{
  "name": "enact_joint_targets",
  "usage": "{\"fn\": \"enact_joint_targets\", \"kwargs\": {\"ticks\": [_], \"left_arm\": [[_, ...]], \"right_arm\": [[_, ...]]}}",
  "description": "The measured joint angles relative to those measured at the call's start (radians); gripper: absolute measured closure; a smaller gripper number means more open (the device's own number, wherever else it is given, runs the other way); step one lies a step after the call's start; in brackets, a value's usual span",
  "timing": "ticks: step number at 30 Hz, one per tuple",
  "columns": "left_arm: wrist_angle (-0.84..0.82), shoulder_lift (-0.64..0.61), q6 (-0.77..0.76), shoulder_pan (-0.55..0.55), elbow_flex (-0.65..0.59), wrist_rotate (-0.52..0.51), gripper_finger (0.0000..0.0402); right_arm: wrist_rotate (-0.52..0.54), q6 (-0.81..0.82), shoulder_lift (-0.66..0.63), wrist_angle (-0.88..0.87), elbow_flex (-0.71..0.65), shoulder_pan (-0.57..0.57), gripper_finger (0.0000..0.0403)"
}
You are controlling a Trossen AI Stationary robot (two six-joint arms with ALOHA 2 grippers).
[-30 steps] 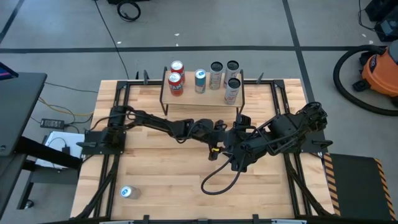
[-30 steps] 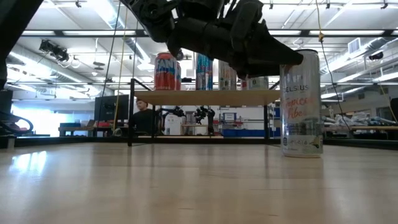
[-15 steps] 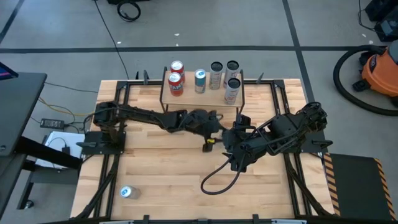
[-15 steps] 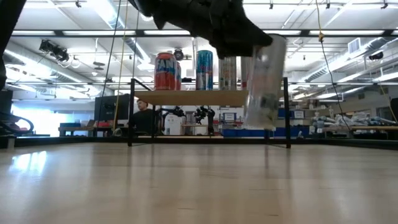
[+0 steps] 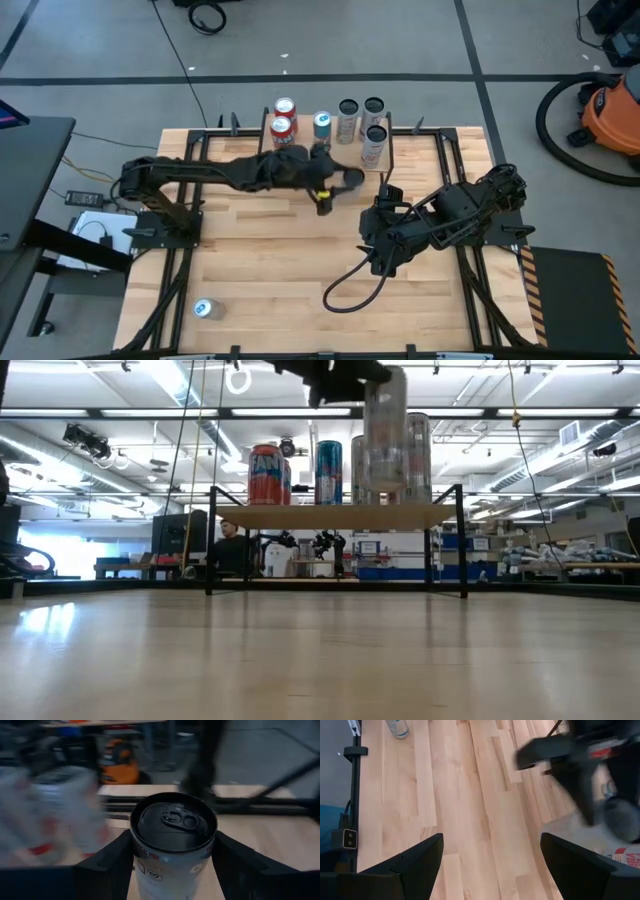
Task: Place canned beverage on shelf
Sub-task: Put the white yellow soda can on the shelf aligned with the other white yellow soda can
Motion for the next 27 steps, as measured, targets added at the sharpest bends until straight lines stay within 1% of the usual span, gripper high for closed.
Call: {"fn": "enact_joint_targets", "kwargs": {"ticks": [2, 6, 12, 22, 24, 27], "left_arm": [[0.008, -0.006, -0.013, 0.022, 0.0, -0.047, 0.0172], [-0.002, -0.013, -0.071, 0.073, 0.0, -0.108, 0.0171], [0.018, -0.013, -0.078, 0.118, 0.0, -0.108, 0.017], [0.024, 0.008, -0.097, 0.167, 0.0, -0.102, 0.0169], [0.045, 0.016, -0.097, 0.178, 0.0, -0.09, 0.0169], [0.032, 0.018, -0.103, 0.194, 0.0, -0.083, 0.0169]], "right_arm": [[0.0, 0.0, 0.0, 0.0, 0.0, 0.0, 0.006], [0.0, 0.004, 0.0, 0.0, 0.0, 0.0, 0.006], [-0.037, 0.018, 0.0, -0.005, 0.0, 0.003, 0.006], [-0.021, 0.016, 0.0, -0.003, 0.0, 0.003, 0.006], [-0.018, 0.016, 0.0, -0.003, 0.0, 0.002, 0.006], [-0.018, 0.015, 0.0, -0.003, 0.0, 0.001, 0.006]]}}
